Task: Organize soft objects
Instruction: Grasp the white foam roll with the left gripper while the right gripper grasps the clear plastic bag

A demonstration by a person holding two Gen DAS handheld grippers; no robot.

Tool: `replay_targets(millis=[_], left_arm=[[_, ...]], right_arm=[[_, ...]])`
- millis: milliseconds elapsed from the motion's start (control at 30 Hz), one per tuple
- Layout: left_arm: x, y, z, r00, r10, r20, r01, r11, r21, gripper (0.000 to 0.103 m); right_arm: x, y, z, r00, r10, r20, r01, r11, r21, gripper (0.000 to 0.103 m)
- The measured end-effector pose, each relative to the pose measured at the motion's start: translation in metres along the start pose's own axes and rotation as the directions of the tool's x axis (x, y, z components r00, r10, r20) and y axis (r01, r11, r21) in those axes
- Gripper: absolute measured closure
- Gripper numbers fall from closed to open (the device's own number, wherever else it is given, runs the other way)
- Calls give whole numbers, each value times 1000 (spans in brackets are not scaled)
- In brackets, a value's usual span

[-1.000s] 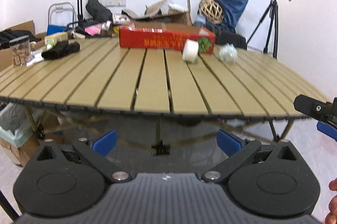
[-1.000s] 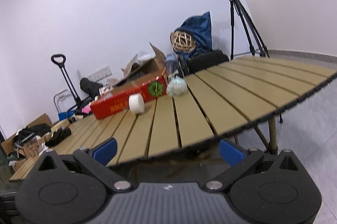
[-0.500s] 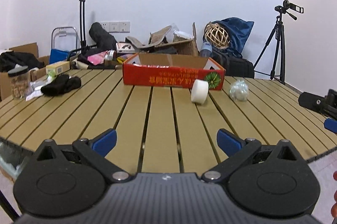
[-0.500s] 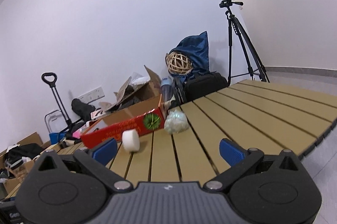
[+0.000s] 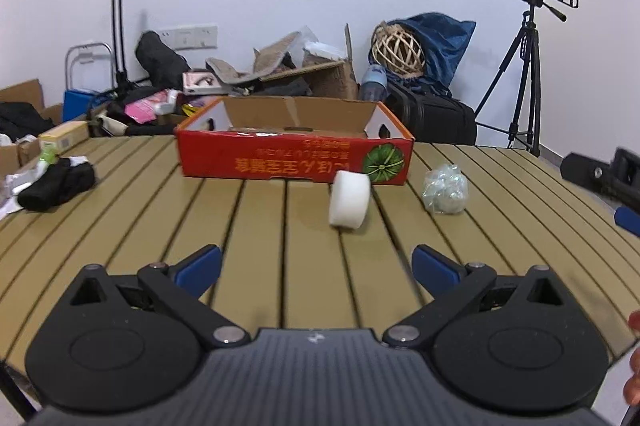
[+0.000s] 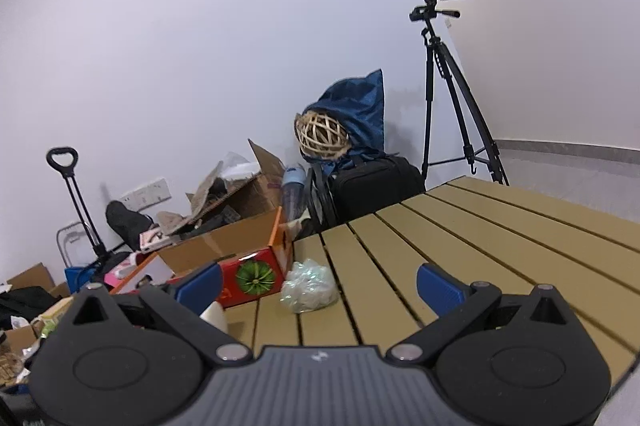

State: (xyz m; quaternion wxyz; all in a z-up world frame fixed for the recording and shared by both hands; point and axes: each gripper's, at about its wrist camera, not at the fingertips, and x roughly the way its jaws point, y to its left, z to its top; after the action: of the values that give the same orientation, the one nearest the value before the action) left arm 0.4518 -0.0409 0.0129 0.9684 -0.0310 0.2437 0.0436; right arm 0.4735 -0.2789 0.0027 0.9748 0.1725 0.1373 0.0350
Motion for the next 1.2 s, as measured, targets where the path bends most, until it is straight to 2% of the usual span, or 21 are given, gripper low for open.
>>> replay_targets(millis=[300,500,567,833,900,967,1100,1133,1200], left_arm=[[72,-35,27,994,34,-103,-29,999,42,0],[122,-59,38,982,136,-134,-124,988,89,0],[134,-61,39,976,168,-136,-156,983,93,0],[171,-64,42,964,208,-166,-193,976,102,2],[175,-62,41,962,207,-177,-194,977,85,10],[179,-58,42,963,190,-193,-181,981,64,28],[183,-53,44,963,166,-211,-162,986,35,53],[184,-51,44,963,161,-218,-158,987,30,69],[185,-46,45,963,139,-230,-141,990,8,73]], right_arm=[[53,-21,24,994,-47,-102,45,999,-24,0],[77,-38,22,989,-22,-148,17,999,-37,0],[83,-47,20,985,-25,-169,22,999,-24,0],[93,-80,16,981,-22,-192,38,996,78,0],[95,-82,14,980,-8,-199,27,995,92,0],[97,-84,13,980,-1,-200,21,995,99,0],[99,-84,12,979,3,-203,20,993,113,0],[100,-85,12,978,2,-207,22,993,114,0],[101,-84,11,977,-4,-213,29,993,116,0]])
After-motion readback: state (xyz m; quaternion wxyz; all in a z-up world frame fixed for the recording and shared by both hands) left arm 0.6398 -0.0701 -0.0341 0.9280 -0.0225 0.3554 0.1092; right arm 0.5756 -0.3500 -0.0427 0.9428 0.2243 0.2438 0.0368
